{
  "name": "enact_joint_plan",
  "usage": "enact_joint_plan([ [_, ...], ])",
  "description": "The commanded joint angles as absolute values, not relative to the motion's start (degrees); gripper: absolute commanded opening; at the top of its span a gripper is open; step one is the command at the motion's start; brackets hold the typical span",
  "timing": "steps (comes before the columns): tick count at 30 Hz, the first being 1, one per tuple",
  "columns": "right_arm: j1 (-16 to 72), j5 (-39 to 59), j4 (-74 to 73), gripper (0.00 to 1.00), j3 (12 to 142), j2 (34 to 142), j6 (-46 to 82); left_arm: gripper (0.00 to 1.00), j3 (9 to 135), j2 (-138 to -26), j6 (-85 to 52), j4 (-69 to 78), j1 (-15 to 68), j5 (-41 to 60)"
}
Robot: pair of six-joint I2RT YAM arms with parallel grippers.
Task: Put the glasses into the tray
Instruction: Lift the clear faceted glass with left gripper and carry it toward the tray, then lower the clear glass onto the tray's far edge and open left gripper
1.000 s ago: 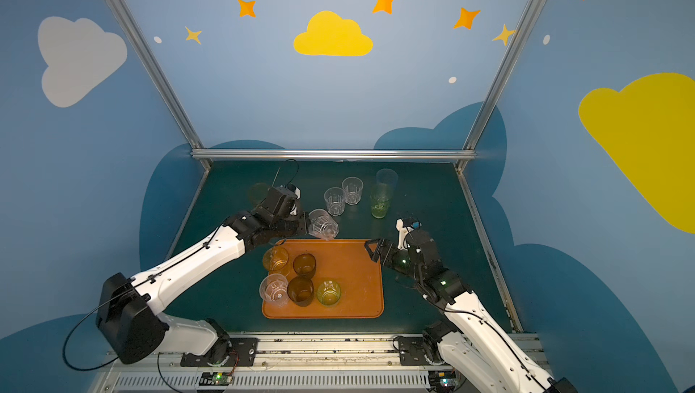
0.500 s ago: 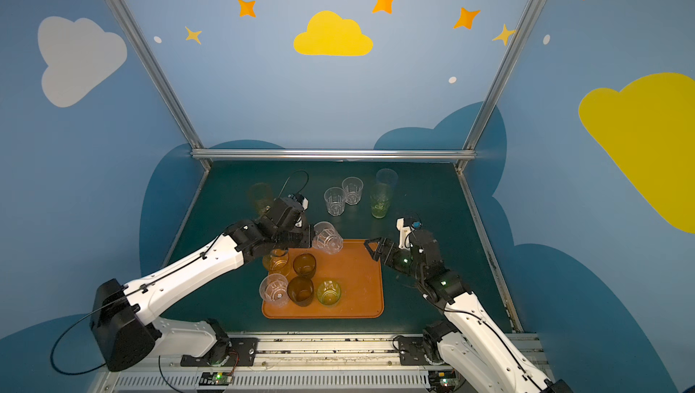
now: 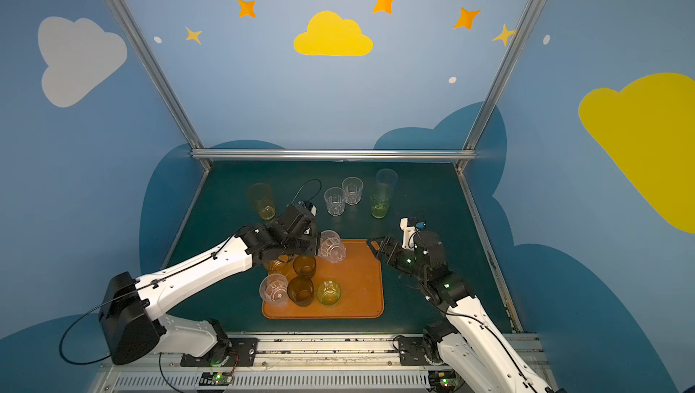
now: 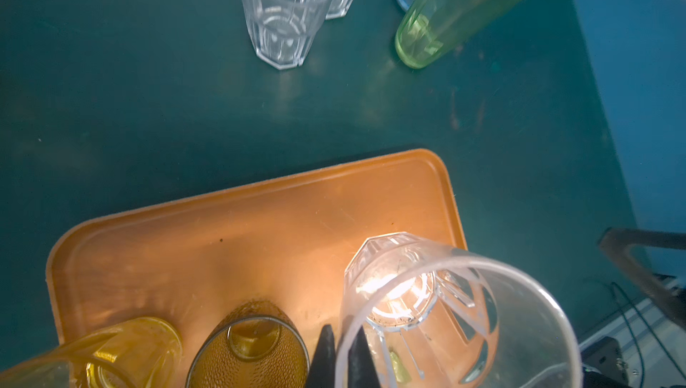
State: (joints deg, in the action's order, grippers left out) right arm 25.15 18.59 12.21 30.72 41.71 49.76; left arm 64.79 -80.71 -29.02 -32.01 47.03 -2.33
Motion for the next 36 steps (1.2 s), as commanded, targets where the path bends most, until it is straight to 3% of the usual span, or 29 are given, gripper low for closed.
enact_joint_plan([
  [1, 24.7, 18.9, 11.7, 0.89, 30.5, 41.2, 49.8, 0.04, 64.7, -80.8, -27.8, -33.3, 48.1, -4.1],
  [36, 24.6, 18.2, 12.1, 0.89, 29.0, 41.7, 51.4, 0.04, 63.3, -86.4, -27.8, -33.7, 53.2, -8.9],
])
